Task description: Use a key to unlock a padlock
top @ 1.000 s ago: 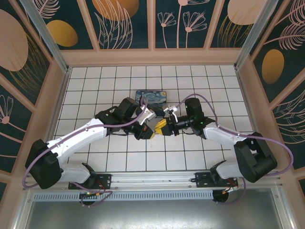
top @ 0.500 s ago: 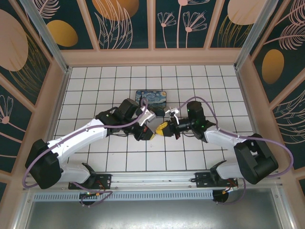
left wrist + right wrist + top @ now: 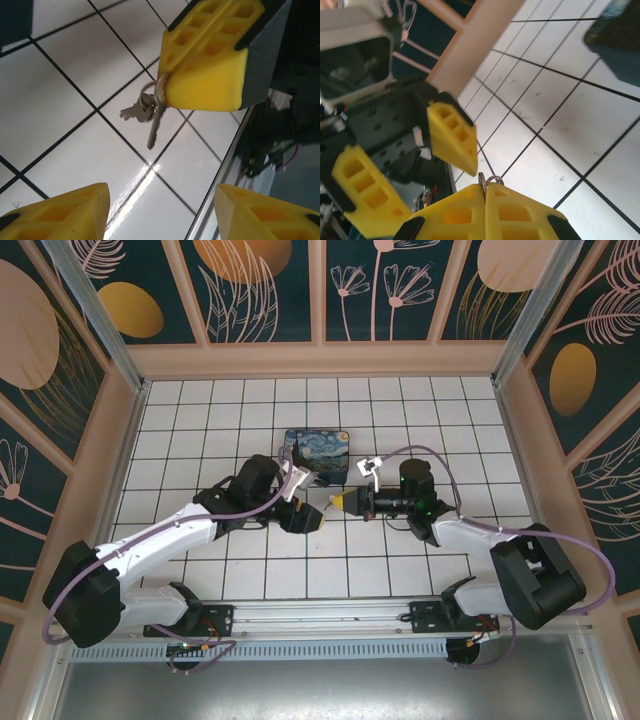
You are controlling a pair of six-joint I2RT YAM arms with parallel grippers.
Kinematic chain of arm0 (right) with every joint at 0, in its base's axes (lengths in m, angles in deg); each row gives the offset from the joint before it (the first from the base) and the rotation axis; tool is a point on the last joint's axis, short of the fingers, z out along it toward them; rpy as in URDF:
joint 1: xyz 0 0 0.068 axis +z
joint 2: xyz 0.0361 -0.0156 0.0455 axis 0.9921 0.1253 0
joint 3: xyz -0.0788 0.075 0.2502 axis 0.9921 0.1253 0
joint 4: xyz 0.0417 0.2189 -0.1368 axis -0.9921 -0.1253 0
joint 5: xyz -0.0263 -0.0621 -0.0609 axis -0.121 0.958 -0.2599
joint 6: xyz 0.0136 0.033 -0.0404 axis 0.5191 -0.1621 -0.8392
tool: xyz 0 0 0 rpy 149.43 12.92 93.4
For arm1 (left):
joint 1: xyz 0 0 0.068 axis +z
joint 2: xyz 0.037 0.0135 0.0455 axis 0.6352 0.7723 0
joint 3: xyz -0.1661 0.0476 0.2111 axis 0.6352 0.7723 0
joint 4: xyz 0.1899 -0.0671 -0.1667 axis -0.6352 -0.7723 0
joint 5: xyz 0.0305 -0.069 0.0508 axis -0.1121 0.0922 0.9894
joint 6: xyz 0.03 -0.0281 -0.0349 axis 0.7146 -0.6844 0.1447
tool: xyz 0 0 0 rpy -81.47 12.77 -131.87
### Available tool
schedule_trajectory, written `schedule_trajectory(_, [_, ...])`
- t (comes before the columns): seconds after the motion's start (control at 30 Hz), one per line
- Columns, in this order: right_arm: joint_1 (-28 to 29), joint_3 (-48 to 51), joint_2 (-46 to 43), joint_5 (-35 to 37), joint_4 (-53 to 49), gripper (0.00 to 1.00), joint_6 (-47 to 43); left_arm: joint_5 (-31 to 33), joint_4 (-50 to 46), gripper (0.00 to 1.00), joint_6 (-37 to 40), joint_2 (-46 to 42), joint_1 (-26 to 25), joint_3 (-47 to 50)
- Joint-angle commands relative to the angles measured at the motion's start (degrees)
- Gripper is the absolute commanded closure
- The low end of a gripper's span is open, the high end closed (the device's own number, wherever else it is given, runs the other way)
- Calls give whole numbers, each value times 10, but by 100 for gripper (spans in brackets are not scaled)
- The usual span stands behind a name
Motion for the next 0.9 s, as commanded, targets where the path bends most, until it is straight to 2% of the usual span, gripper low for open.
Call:
schedule_trajectory(0.0, [-1, 4, 11, 69, 84, 100, 154, 48, 100, 43, -78, -30, 4, 24])
schedule_trajectory(0.1, [6, 19, 8, 102, 121, 100, 224, 75, 147, 41, -123, -49, 8, 45])
schedule_trajectory(0.23, [17, 36, -18, 161, 122, 100, 281, 79, 215, 39, -199, -59, 15, 70])
schedule_trajectory(0.37, [35, 41, -30, 190, 128, 100, 321, 73, 256, 38, -259, -43, 26, 84])
schedule_trajectory(0.63, [71, 45, -8, 233, 184, 100, 381, 21, 359, 47, -341, 8, 34, 97])
schedule_trajectory(0.87, [86, 51, 35, 243, 261, 100, 421, -4, 389, 51, -368, 11, 45, 116])
